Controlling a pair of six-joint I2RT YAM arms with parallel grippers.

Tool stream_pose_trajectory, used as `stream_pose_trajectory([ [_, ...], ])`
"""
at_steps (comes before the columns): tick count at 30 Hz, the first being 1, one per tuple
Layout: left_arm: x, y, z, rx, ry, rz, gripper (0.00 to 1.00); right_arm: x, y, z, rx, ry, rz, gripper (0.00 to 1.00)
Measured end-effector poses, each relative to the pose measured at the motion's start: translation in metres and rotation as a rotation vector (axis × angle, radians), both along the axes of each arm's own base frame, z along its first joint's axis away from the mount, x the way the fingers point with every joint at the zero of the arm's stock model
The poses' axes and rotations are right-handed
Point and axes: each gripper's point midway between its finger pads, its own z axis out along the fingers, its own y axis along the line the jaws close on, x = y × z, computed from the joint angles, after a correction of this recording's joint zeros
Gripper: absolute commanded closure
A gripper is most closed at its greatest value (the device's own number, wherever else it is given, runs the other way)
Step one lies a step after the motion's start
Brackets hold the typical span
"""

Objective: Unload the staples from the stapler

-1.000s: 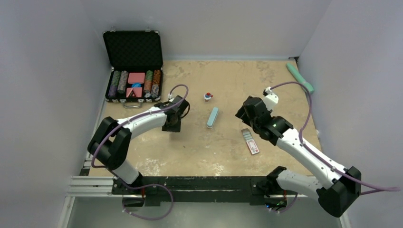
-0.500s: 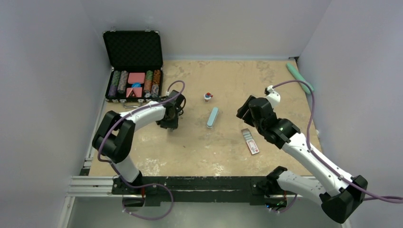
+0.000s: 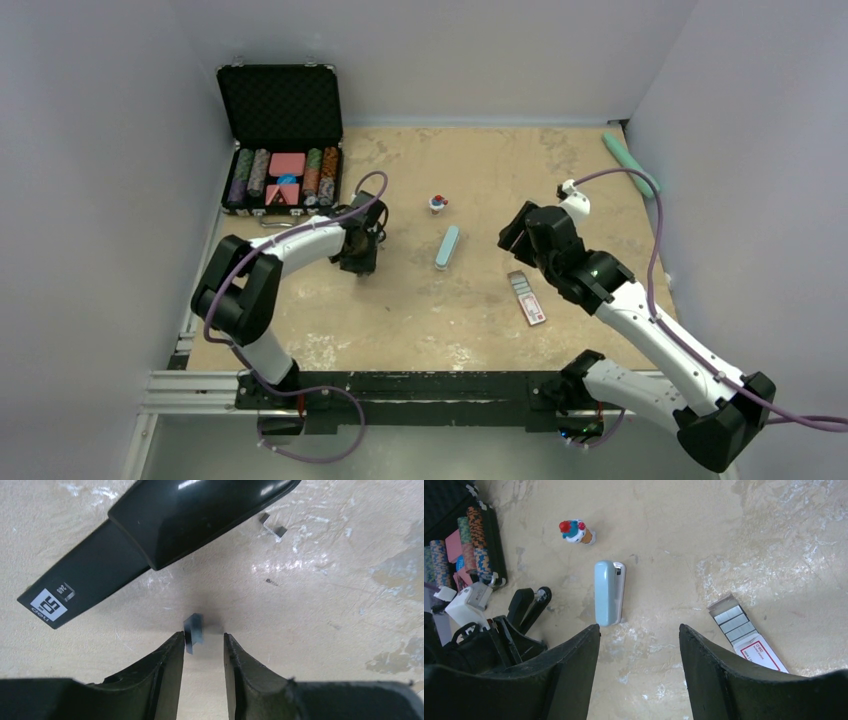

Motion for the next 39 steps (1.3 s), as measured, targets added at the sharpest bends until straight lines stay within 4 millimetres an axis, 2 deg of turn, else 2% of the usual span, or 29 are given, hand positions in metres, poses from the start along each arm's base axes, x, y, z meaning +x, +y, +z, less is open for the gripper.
stream_pose_trajectory([
  [16,0.003,0.004,0.002,0.024,-0.019,0.009,0.65,0.001,0.004,0.001,0.002,-0.006,0.021,0.38],
  [27,0.004,0.005,-0.005,0.044,0.015,0.009,0.69,0.001,0.007,0.002,0.001,-0.006,0.044,0.39],
  [32,0.006,0.002,-0.005,0.031,0.023,0.007,0.73,0.0,0.007,0.002,0.0,-0.008,0.046,0.39],
  [39,0.006,0.001,-0.005,0.024,0.029,0.0,0.83,-0.002,0.005,0.009,0.008,-0.029,0.052,0.39],
])
